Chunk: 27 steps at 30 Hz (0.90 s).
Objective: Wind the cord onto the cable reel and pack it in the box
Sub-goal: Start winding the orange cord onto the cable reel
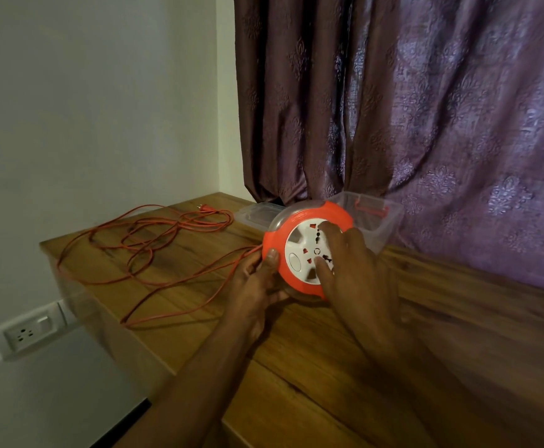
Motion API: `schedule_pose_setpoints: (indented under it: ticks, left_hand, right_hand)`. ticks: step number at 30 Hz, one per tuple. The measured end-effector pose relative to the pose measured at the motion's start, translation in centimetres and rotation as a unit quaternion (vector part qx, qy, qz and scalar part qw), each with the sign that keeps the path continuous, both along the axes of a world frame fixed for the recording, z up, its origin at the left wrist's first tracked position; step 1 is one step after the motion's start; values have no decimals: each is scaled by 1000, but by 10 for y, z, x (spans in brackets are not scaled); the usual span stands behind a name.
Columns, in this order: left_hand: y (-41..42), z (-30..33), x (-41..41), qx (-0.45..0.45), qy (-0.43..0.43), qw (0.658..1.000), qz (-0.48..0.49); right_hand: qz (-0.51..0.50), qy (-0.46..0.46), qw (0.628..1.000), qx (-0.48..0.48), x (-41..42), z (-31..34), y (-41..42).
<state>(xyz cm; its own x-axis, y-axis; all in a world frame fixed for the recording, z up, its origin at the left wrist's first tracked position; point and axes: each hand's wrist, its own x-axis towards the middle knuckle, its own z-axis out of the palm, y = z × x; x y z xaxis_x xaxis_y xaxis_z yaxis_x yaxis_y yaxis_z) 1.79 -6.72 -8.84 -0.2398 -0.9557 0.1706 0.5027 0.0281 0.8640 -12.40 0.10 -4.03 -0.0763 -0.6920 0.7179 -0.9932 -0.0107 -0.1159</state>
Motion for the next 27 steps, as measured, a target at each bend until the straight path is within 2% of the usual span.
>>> schedule_pose_setpoints:
  ticks: [3,9,15,20,27]
  left_hand:
    - [0,0,1,5,-5,1000,3]
    - [2,0,1,-2,-24,1000,-1]
    - [6,3,-1,7,-53,998,-18]
    - [10,5,-1,-31,-58,998,-17]
    - [13,5,-2,-61,-63,996,-8]
  right_hand:
    - [-26,82,994,64,5,-7,-2]
    - [-43,96,991,88,2,-14,-2]
    - [-26,-15,998,62,0,-14,-2]
    - [-21,-88,996,16,-3,-15,-6]
    - [-44,-190,981,21,-6,-18,-9]
